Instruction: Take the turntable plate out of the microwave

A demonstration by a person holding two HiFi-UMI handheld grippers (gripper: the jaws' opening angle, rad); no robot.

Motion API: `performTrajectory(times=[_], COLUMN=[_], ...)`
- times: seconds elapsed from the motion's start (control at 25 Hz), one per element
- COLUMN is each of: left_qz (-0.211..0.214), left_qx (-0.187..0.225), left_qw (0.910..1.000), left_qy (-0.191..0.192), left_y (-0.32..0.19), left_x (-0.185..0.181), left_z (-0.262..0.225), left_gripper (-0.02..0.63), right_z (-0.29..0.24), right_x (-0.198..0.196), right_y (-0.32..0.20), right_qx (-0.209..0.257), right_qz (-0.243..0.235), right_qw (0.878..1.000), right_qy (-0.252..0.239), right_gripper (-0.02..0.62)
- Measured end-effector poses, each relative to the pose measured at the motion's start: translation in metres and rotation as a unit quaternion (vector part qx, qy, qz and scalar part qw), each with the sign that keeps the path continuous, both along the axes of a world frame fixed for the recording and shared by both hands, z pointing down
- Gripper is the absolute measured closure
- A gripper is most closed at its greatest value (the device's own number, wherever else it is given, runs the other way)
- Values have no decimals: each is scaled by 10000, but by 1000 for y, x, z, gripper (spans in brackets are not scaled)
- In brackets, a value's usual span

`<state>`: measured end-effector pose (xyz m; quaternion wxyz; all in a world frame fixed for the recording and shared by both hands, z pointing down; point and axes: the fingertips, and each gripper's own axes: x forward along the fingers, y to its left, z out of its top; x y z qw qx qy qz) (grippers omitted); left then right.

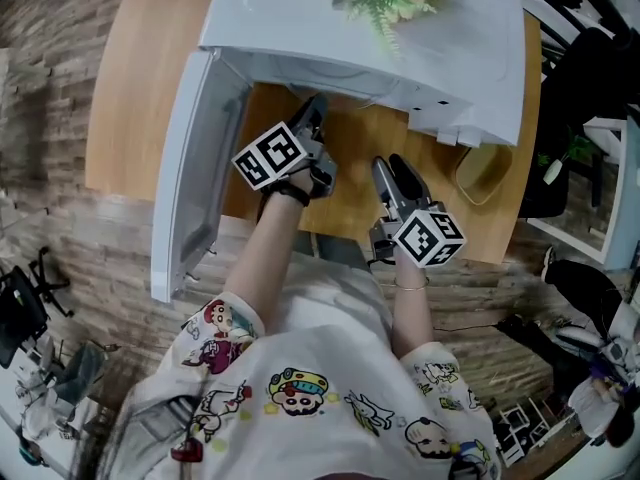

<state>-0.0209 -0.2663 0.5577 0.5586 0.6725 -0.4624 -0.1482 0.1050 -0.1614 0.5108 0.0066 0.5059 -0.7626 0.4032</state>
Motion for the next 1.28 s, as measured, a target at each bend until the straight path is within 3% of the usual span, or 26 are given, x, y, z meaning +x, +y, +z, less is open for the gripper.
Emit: performTrajectory(times=[0.84,1.28], left_qz=[-219,-213], left_qx=[-402,-320], left_qw=[9986,9983], left_qy=[264,442], left_y=[59,61], left_x=[-5,-7], left_z=[1,-2], left_gripper=[552,533], right_z=[10,31], right_x=[-15,-24], right_y=[-8,-36], right_qx=[-122,-447], right_qz=[-247,-63], right_qw=[9992,9936], right_qy=[-275,-1033], right_gripper=[422,422])
